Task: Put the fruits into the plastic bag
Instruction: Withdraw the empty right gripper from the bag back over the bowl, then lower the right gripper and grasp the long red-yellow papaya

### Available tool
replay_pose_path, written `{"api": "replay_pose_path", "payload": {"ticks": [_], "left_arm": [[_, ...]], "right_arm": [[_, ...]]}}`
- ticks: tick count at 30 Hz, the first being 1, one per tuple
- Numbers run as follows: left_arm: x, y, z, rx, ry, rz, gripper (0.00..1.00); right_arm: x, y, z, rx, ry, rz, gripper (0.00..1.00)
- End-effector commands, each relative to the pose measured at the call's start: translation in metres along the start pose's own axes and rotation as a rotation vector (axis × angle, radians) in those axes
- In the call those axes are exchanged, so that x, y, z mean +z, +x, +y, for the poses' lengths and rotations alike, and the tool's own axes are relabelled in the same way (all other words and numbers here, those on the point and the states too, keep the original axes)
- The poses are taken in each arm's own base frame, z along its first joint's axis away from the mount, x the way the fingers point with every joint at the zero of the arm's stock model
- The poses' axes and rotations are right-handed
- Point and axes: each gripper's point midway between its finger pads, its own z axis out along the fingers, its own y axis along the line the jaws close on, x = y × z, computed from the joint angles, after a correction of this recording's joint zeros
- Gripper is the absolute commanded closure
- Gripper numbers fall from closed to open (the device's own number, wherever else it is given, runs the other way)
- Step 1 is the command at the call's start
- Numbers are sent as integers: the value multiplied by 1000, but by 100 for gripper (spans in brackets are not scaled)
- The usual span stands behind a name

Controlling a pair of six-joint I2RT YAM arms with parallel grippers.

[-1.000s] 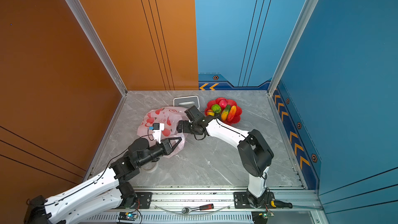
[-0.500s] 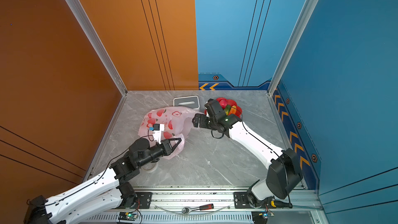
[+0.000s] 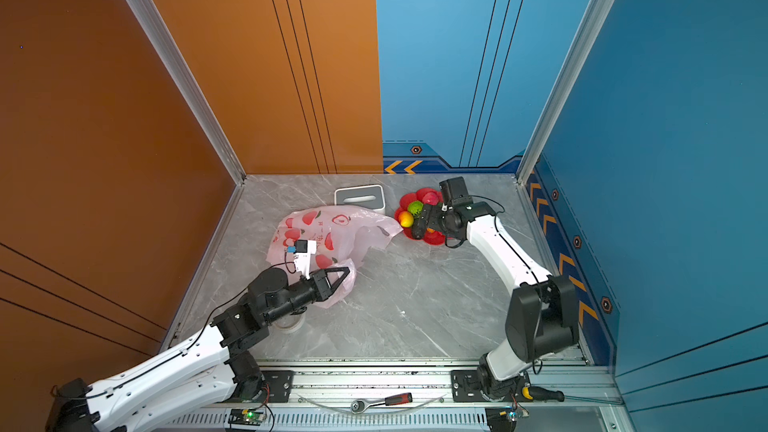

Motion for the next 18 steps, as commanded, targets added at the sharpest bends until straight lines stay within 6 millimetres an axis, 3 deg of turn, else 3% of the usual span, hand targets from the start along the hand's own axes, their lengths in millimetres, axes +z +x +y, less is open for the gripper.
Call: {"api": "replay_pose_path", "payload": {"ticks": [1, 9, 18], "left_arm": [[-3, -4, 1, -3, 9, -25, 100], [-10, -3, 6, -6, -2, -32, 100], [-14, -4, 9, -8, -15, -42, 100]], "right_arm": [[16, -8, -17, -18, 80, 32, 4], [49, -22, -27, 10, 122, 59, 12], [78, -22, -47, 41, 160, 108, 23]]}}
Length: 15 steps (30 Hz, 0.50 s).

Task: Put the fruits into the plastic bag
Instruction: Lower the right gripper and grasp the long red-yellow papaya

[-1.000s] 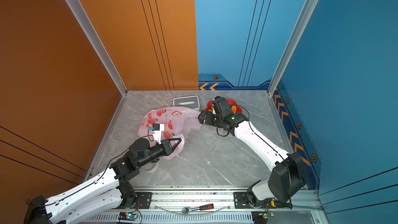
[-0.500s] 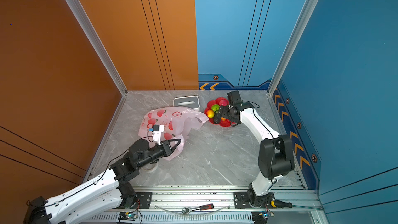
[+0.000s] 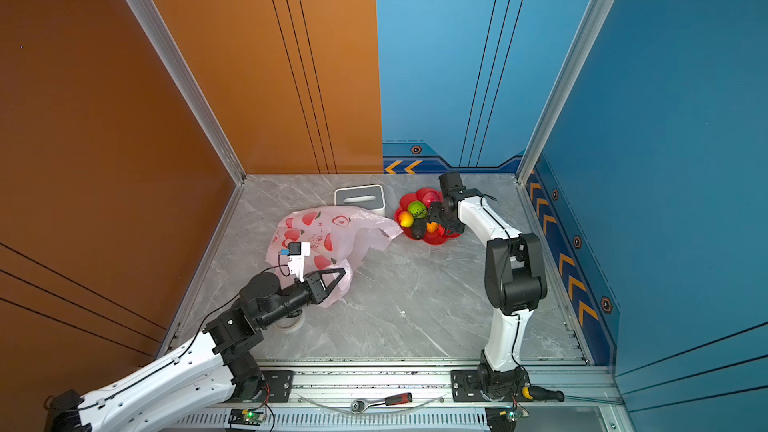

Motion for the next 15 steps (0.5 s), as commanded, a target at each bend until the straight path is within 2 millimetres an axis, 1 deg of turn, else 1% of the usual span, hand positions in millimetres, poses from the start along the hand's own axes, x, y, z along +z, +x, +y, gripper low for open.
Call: {"api": "replay_pose_path", "payload": {"ticks": [1, 7, 9, 11, 13, 15], "left_arm": [[-1, 0, 14, -10, -44, -11, 100], [1, 0, 15, -13, -50, -10, 100], [2, 0, 16, -13, -51, -9, 100], [2, 1, 16, -15, -54, -7, 100], [2, 1, 17, -15, -57, -7, 100], [2, 0, 16, -15, -56, -9, 100]], "right_arm": [[6, -4, -11, 5, 39, 15, 23], [15, -7, -22, 10, 64, 24, 24], [18, -8, -22, 7, 64, 25, 27], [22, -9, -23, 8, 71, 28, 27], [26, -10, -24, 9, 74, 34, 31], [30, -11, -26, 11, 78, 38, 33]]}}
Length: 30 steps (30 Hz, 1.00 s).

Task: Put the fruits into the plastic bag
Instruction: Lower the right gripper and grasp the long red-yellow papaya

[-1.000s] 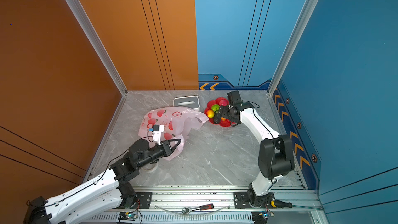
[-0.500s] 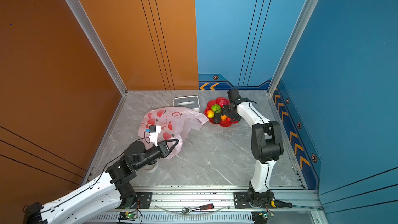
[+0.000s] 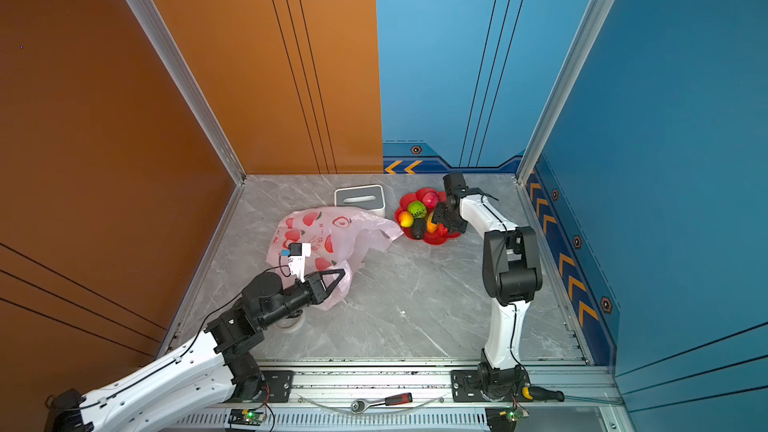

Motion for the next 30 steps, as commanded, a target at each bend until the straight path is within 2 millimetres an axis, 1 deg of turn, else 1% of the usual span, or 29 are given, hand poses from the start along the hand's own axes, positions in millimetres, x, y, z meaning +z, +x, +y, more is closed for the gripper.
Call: {"api": "replay_pose_path", "payload": {"ticks": [1, 2, 5, 9, 10, 11, 12, 15, 19, 21, 23, 25, 27, 29, 30], "left_arm": [[0, -2, 9, -10, -31, -16, 100], [0, -2, 9, -10, -33, -16, 100], [-1, -4, 10, -11, -37, -19, 100], [-1, -4, 13, -13, -43, -20, 100], [-1, -5, 13, -14, -43, -21, 100], [0, -5, 13, -14, -45, -21, 100], [0, -5, 14, -15, -46, -21, 100], [1, -6, 15, -20, -46, -19, 100], [3, -7, 15, -22, -47, -16, 100], [3, -7, 16, -24, -48, -16, 100], [4, -7, 16, -26, -48, -16, 100], [5, -8, 16, -28, -45, -16, 100], [6, -7, 16, -28, -42, -13, 100], [7, -7, 16, -29, -42, -10, 100], [8, -6, 16, -31, -41, -8, 100]], "right_arm": [[10, -1, -10, -7, 48, 17, 33], [12, -3, -11, -6, 51, 17, 35], [18, -2, -14, -6, 64, 26, 36], [16, -6, -15, -9, 73, 16, 37], [28, -1, -17, -12, 83, 40, 37], [30, 0, -17, -11, 84, 45, 40], [32, 0, -18, -11, 89, 48, 40], [36, 0, -18, -11, 91, 55, 47], [39, 0, -17, -10, 90, 58, 48], [41, 0, -17, -11, 89, 62, 54], [39, 0, -17, -12, 88, 59, 54], [36, 0, -16, -15, 87, 54, 58], [28, -2, -15, -27, 89, 36, 61], [20, -5, -12, -41, 87, 16, 66], [19, -5, -11, -47, 90, 15, 67]]}}
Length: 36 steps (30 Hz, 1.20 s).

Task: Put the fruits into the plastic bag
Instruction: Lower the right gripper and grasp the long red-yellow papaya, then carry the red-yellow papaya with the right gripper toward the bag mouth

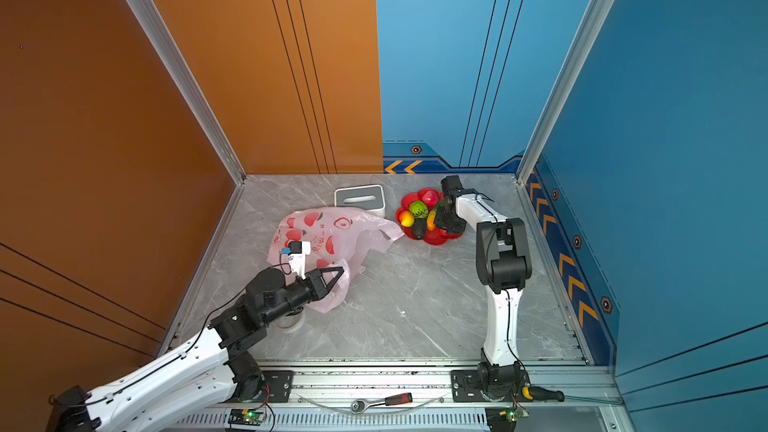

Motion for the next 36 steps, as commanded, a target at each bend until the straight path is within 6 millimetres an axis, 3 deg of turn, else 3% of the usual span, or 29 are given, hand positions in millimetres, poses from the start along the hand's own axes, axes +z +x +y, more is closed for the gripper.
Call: {"api": "replay_pose_path", "payload": {"ticks": [1, 9, 19, 28, 36], "left_arm": [[1, -1, -3, -8, 19, 0, 100], [-3, -2, -4, -11, 34, -11, 100], [-10, -3, -4, -7, 35, -20, 100], [-12, -7, -8, -3, 43, -27, 100], [-12, -7, -10, 1, 47, -23, 100]], "right_arm": [[-26, -8, 0, -30, 20, -50, 67], [-65, -11, 3, -36, -22, -115, 70], [-106, 8, 11, -42, -164, -129, 70], [-165, 55, 67, -48, -611, -91, 70], [-218, 124, 131, -220, -934, 26, 70]]}}
